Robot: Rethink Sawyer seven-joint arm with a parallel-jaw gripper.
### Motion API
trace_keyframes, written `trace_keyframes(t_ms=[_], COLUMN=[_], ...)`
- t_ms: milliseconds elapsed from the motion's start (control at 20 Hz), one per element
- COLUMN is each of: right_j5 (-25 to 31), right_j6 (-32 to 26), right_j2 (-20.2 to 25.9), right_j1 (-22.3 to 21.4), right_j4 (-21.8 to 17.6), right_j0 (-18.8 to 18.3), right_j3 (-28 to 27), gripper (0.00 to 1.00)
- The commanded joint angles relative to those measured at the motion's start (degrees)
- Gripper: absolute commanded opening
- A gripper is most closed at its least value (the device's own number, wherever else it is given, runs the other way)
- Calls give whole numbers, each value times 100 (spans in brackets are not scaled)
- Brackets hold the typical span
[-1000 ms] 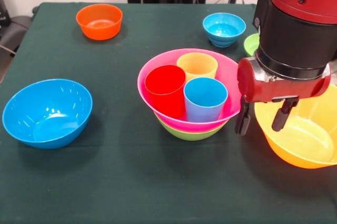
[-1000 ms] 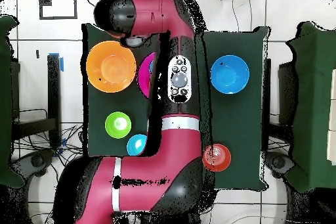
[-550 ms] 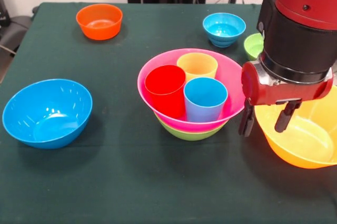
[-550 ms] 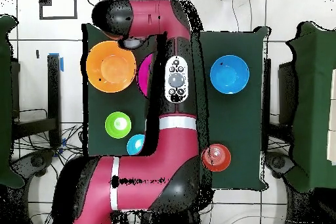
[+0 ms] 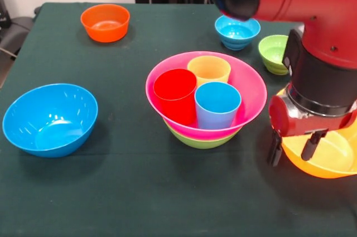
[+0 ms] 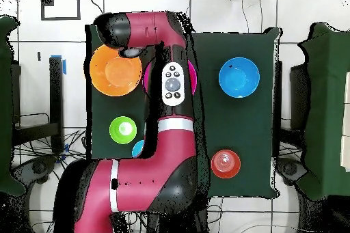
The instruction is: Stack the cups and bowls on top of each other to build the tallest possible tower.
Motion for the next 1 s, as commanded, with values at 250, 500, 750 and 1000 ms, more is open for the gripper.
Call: trace_keyframes(t_ms=[250, 500, 750, 1000], right_j5=[-198, 450, 688, 618], right_j6=[-448, -300, -293, -252], right_j2=[335, 233, 284, 292], right_j1=[380, 453, 469, 509], right_j4=[-251, -174, -60, -16], right_j0=[198, 317, 342, 362], right_j3=[642, 472, 432, 375], gripper=[100, 100, 100, 100])
